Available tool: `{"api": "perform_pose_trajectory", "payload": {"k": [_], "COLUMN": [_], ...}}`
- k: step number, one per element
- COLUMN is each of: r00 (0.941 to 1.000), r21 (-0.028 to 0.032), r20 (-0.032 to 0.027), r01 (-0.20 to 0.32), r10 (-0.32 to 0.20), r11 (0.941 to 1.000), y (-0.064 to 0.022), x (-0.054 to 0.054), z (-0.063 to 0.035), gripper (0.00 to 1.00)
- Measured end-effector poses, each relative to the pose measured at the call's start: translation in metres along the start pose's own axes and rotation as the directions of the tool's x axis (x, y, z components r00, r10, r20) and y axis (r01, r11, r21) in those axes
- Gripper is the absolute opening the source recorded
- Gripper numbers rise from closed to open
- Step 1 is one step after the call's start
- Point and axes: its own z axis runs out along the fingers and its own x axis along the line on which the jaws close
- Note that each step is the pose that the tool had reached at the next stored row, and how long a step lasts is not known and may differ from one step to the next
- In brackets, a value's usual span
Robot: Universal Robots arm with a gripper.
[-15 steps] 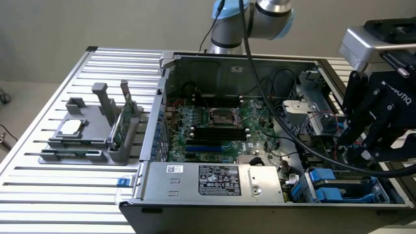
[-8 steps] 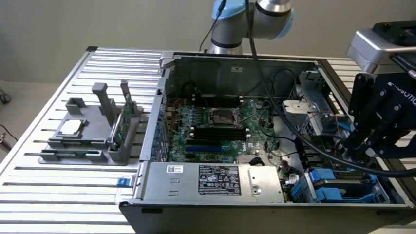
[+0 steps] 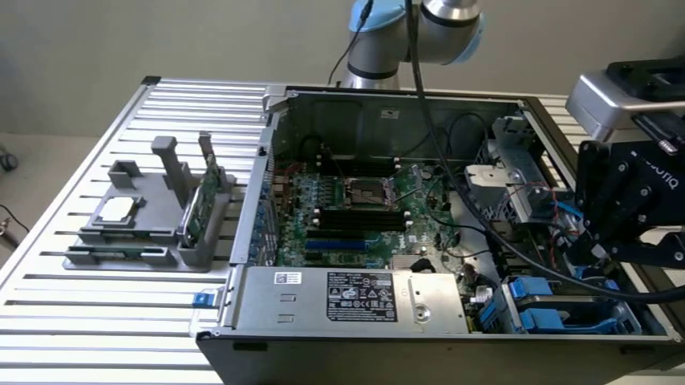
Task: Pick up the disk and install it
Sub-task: 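Insert the disk into the insertion slot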
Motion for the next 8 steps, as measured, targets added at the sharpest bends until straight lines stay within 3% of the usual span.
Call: {"api": "perform_pose_trajectory", "payload": {"k": [8], "r00": [0.9999], "r21": [-0.0002], "r20": [-0.0107], "r01": [0.003], "r10": [-0.003], "r11": [1.0000], "y": [-0.0030], "x": [0.000], "z": [0.0146], "gripper": [0.11]}}
